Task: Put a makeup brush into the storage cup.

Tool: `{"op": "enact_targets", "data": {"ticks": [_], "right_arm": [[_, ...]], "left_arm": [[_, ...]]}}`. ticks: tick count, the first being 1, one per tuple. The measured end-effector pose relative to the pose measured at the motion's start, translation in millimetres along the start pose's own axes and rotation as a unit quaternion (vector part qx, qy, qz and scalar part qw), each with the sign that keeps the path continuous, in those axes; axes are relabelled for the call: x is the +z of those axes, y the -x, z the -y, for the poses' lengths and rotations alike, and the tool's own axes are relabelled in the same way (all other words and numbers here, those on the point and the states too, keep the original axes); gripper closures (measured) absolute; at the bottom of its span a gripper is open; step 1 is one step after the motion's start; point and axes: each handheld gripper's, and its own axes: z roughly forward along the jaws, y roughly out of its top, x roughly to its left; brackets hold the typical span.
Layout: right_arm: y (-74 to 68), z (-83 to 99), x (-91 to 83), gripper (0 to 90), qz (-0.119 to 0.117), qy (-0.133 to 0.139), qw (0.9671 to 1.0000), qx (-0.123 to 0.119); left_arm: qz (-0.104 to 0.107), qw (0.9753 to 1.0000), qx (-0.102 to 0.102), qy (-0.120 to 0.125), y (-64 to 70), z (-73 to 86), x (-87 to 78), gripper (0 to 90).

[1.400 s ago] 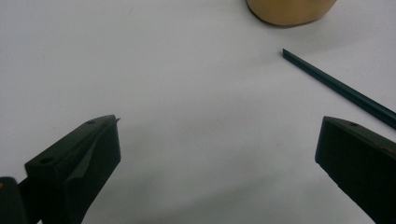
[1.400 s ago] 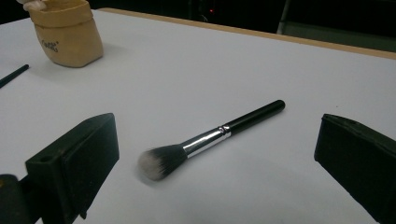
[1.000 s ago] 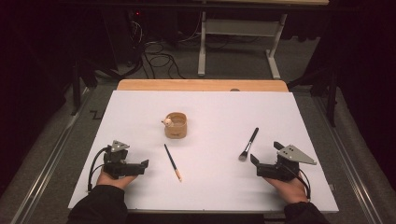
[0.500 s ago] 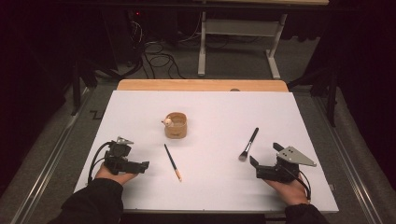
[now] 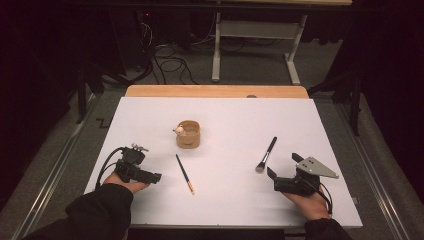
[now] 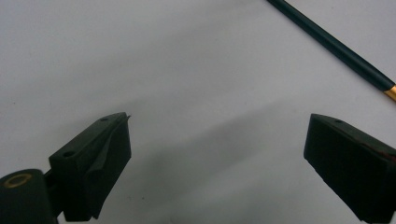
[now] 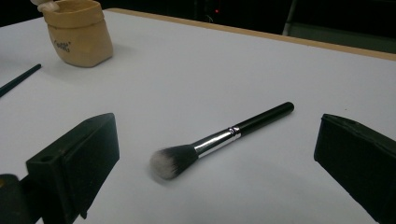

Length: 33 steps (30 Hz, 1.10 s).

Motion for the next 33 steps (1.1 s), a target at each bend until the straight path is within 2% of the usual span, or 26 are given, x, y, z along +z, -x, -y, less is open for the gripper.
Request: {"op": "enact_targets", "data": {"ticks": [5,14,19,24,33], "right_arm": [[-1.2,0.1,-0.2,0.6,-0.002,0.0,1.0,-0.004],[-2.1,-0.3,-0.3,1.0,-0.001,0.0,1.0,0.001],[-2.9,0.2,0.5,1.1,-0.005,-0.001,1.0,0.001],[-2.6,0.3,0.3,1.3,-0.009,0.002,0.9999,0.008],[-1.3,0.7,-1.4,1.6,-0.008,0.002,0.9999,0.012]], "left_arm": [[0.004,0.9997,0.007,-0.024,4.6,-5.1,-3.1,14.3],[0.006,0.9984,-0.015,-0.055,7.4,-10.9,-2.1,15.7],[0.009,0.9968,-0.029,-0.074,10.7,-14.6,0.6,16.9],[0.009,0.9953,-0.039,-0.089,19.9,-21.4,2.2,17.2],[0.021,0.9926,-0.027,-0.117,44.0,-33.0,12.0,20.9]]}}
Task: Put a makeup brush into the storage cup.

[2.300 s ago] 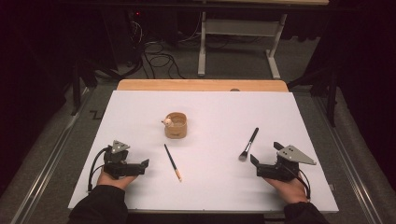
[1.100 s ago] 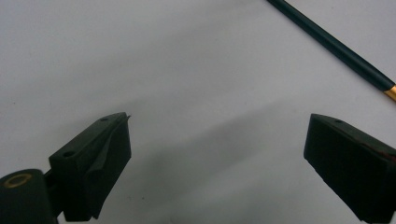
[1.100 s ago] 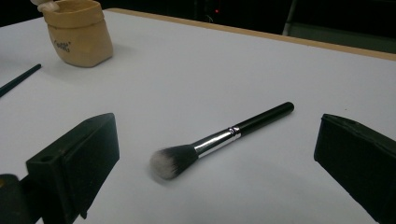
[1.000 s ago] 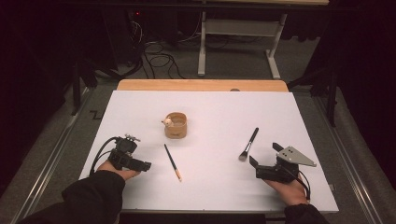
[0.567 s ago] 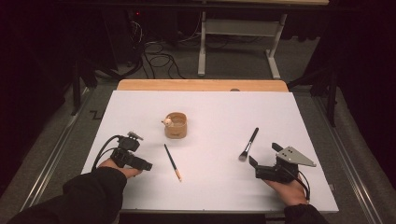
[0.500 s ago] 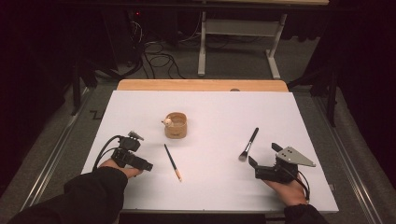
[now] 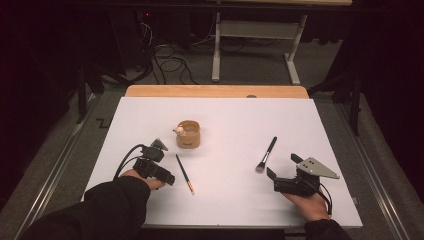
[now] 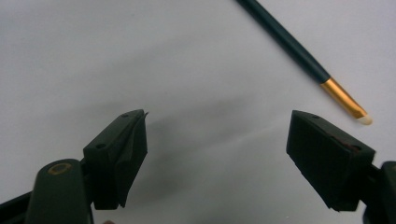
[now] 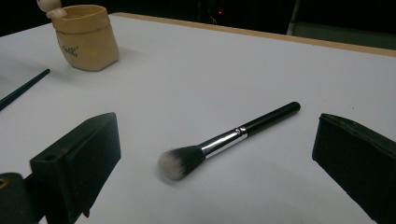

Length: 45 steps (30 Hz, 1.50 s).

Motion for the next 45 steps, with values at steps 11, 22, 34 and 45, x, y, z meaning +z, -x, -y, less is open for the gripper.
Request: {"op": "enact_targets", "data": {"ticks": [11,22,34,45], "right_arm": [[0.8,-0.4,-1.4,2.0,0.002,0.002,1.0,-0.001],[0.7,-1.0,-0.4,2.4,0.003,0.002,1.0,0.001],[0.7,-0.8,-0.1,2.7,0.003,-0.001,1.0,0.001],[1.2,-0.4,0.3,2.7,0.002,-0.003,1.0,0.0]], "left_arm": [[0.014,0.9999,0.007,-0.006,22.1,-11.7,10.4,19.9],[0.021,0.9996,0.015,-0.012,37.7,-17.9,18.4,20.1],[0.026,0.9993,0.018,-0.017,49.6,-22.5,22.0,27.1],[0.026,0.9993,0.021,-0.02,54.7,-24.2,25.0,35.1]]}}
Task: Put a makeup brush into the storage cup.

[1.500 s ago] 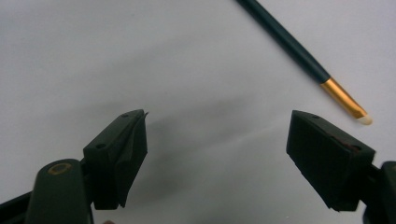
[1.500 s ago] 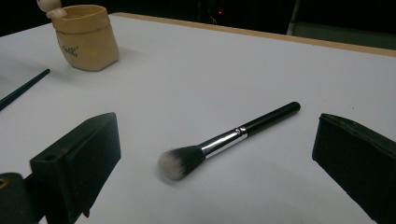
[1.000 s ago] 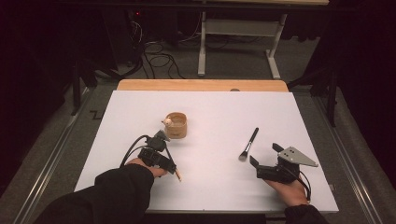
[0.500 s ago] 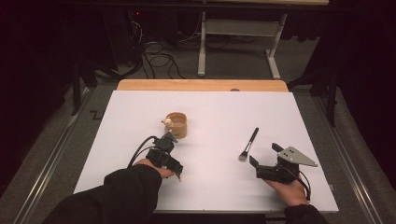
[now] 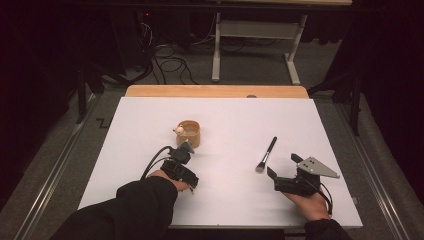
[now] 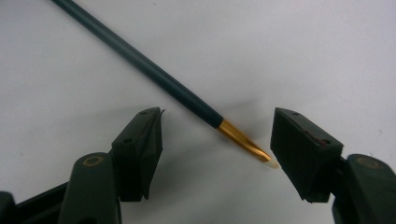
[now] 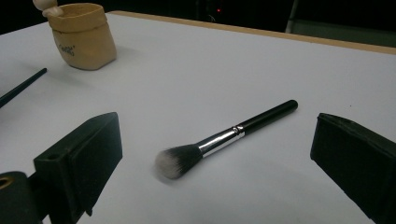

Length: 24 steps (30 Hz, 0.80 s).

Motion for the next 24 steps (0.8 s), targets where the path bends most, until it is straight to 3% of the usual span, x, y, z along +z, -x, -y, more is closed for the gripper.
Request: {"op": "enact_targets", "data": {"ticks": [6,10,16,20,24], "right_arm": [[0.0,0.1,0.3,2.8,-0.001,-0.001,1.0,-0.002],[-0.5,0.1,0.7,2.9,0.0,-0.003,1.0,-0.001],[-0.6,0.4,1.2,3.2,0.001,-0.005,1.0,-0.002],[-0.6,0.6,1.4,3.4,0.0,-0.006,1.0,-0.002],[-0.4,0.6,1.5,3.5,0.0,-0.006,1.0,-0.002]], "left_arm": [[-0.005,1.0,-0.002,0.001,0.6,-0.5,0.2,37.7],[-0.025,0.9996,0.011,0.005,4.0,1.7,0.7,41.6],[-0.056,0.998,0.027,0.011,5.2,4.2,0.5,55.1],[-0.064,0.9973,0.035,0.011,4.2,4.7,0.0,63.5],[-0.068,0.9969,0.039,0.013,4.3,5.1,0.0,65.4]]}}
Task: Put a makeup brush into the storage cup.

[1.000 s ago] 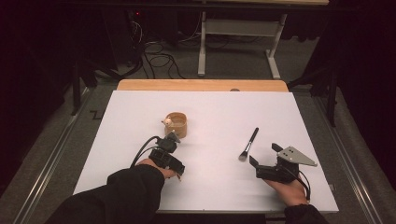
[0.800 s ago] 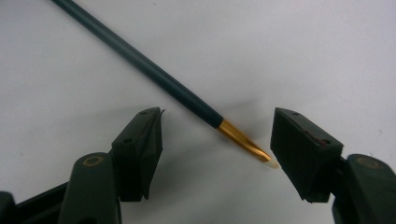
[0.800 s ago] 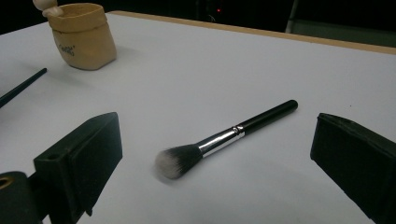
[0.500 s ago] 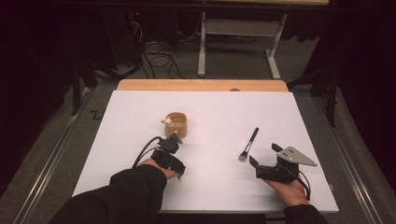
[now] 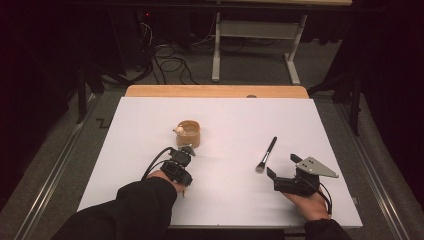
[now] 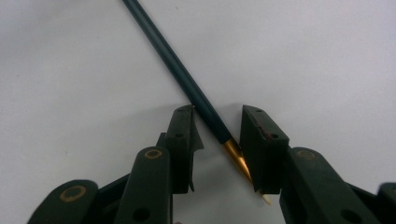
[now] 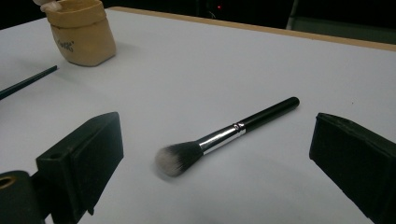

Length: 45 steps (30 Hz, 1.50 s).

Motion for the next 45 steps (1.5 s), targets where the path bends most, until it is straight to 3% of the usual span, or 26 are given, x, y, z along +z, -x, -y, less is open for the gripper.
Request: {"op": "enact_targets", "data": {"ticks": [12,15,30,41,45], "right_arm": [[0.0,0.2,0.4,3.9,0.0,-0.002,1.0,0.0],[0.0,0.2,0.4,3.9,0.0,-0.001,1.0,0.0],[-0.3,0.6,0.6,4.0,0.0,-0.004,1.0,-0.001],[-0.8,0.8,1.1,4.0,0.001,-0.006,1.0,-0.002],[-0.7,1.3,1.8,4.1,0.0,-0.007,1.0,-0.003]], "left_arm": [[0.0,0.9997,0.025,0.006,-2.6,2.7,-0.6,73.2],[0.004,0.9989,0.045,0.011,-4.8,3.9,-0.6,75.4],[0.019,0.9977,0.062,0.017,-12.2,5.0,-0.4,82.5],[0.043,0.9942,0.089,0.041,-18.8,10.8,0.3,82.6],[0.041,0.9934,0.096,0.049,-18.7,12.9,0.4,82.6]]}}
